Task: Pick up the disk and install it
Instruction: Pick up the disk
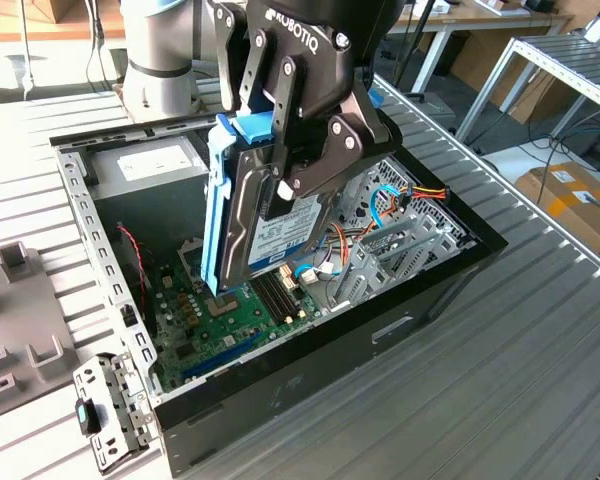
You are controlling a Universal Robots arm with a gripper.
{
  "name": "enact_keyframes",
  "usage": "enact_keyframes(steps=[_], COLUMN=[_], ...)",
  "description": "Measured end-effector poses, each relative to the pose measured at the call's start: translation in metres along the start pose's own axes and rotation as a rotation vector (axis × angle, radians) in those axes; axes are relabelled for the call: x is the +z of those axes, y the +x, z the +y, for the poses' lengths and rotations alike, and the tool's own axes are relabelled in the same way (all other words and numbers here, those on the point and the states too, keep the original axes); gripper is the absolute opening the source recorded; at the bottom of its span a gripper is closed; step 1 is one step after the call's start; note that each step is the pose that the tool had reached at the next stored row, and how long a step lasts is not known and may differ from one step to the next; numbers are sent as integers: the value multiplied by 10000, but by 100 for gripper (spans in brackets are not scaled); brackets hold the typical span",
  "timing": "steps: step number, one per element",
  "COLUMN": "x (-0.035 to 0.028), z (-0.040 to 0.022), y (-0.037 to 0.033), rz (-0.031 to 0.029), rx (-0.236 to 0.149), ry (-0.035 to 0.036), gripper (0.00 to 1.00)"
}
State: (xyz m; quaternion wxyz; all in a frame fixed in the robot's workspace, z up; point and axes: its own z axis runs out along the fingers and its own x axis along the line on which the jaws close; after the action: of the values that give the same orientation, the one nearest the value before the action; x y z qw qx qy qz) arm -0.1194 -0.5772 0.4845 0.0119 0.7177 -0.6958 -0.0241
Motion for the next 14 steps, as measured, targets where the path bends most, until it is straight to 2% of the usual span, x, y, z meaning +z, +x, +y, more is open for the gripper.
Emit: enact_keyframes(steps=[14], x=[-3], z=[-157], y=[5], rz=[5], rx=[1], ry=[0], gripper=[36])
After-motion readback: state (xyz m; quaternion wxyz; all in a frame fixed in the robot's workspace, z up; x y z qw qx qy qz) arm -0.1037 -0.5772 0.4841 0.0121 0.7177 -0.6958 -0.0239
